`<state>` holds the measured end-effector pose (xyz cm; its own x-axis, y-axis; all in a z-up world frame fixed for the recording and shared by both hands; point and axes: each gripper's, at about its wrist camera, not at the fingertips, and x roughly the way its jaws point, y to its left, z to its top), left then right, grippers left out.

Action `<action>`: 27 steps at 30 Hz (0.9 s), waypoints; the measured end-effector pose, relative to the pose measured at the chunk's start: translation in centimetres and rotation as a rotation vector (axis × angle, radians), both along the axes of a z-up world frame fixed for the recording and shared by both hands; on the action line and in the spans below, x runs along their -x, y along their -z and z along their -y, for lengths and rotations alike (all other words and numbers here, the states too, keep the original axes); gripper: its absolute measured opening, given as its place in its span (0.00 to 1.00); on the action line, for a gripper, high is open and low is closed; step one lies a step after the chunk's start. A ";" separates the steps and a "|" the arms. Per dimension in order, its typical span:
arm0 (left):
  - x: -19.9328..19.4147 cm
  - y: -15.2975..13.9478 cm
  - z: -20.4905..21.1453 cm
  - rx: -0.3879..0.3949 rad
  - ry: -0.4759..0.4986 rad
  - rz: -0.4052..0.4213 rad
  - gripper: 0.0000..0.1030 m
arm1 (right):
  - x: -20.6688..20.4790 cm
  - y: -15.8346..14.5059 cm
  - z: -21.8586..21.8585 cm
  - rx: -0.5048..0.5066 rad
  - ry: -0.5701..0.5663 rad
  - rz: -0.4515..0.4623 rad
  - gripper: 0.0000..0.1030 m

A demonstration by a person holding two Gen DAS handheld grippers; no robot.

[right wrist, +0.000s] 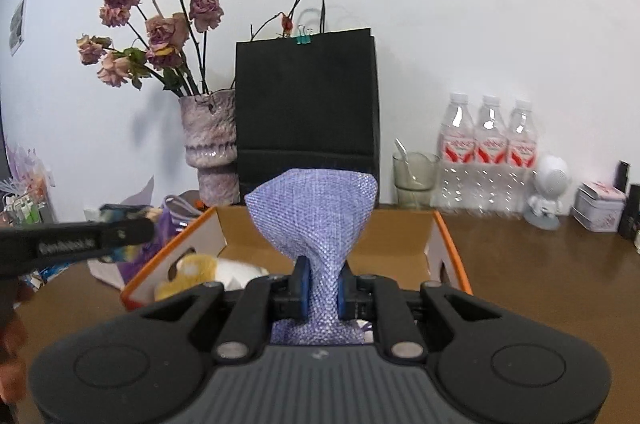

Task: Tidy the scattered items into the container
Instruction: 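Grasp and lift the purple pouch with the right tool while the left carries a snack pack to the box, then open the right tool to drop the pouch in the box while the left releases the snack pack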

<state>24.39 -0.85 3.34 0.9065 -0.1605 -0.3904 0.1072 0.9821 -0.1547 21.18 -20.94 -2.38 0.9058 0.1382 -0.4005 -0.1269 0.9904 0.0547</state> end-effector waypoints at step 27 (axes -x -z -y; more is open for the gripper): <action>-4.2 4.5 1.3 -0.077 -0.094 0.022 1.00 | -7.4 4.3 2.6 -0.089 0.050 -0.129 1.00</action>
<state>28.59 -2.12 -1.15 0.9247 -0.0448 -0.3780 0.0169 0.9969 -0.0769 28.57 -23.52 -6.72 0.8542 0.1340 -0.5024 -0.0635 0.9859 0.1551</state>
